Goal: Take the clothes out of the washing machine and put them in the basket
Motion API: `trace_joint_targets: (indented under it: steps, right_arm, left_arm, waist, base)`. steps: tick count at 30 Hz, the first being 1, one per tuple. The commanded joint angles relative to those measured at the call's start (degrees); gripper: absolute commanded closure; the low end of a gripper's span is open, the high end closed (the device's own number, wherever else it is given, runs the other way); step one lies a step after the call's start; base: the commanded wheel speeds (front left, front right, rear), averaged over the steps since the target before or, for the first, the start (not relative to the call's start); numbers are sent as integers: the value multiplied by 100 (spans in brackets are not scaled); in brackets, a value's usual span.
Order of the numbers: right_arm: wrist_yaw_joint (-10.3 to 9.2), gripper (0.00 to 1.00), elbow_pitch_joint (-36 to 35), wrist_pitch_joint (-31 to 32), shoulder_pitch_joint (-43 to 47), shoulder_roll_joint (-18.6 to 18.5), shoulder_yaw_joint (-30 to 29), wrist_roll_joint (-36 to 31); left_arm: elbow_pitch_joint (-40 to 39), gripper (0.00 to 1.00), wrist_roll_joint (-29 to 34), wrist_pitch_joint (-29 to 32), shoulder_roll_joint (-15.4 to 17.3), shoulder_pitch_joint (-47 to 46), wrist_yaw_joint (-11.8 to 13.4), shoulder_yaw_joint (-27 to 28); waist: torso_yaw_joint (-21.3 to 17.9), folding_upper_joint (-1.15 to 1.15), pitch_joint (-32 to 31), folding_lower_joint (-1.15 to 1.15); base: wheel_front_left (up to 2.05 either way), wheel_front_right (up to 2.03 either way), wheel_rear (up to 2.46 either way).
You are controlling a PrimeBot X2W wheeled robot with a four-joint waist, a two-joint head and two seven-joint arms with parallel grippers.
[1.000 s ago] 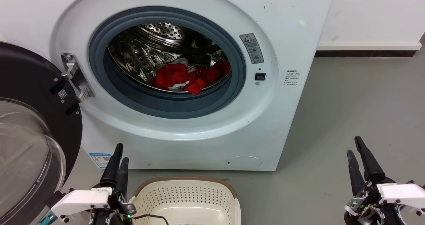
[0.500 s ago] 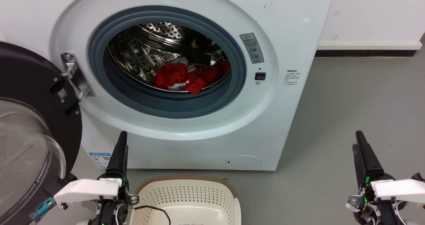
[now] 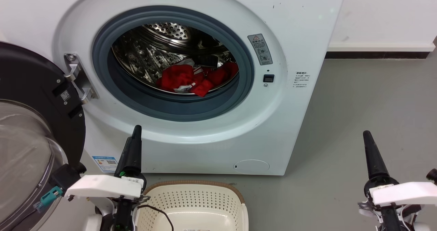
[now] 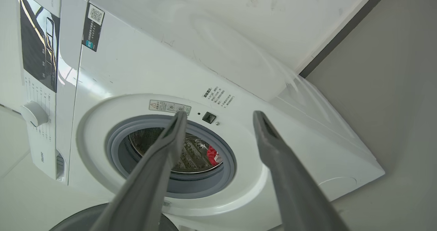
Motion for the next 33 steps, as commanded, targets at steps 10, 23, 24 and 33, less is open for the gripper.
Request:
trace_joint_targets:
  steps: [10,23,24,33]
  right_arm:
    - [2,0,-224,-246,40,-3,85,-1383]
    - [1,0,-193,-473,130,-3,83,-2690]
    - [1,0,-193,-473,130,-3,83,-2690]
    - [1,0,-214,-557,157,-2,59,-3393]
  left_arm:
    - [-115,0,1169,-231,17,-213,47,-206]
    - [-64,0,2262,-465,18,-257,160,-400]
    - [-64,0,2262,-465,18,-257,160,-400]
    - [18,0,2934,-608,19,-295,200,-505]
  waist:
    - [5,0,-7,0]
    - [26,0,-16,0]
    - [26,0,-16,0]
    - [44,0,-12,0]
  base:
    - [0,0,0]
    - [0,0,0]
    - [0,0,0]
    - [0,0,0]
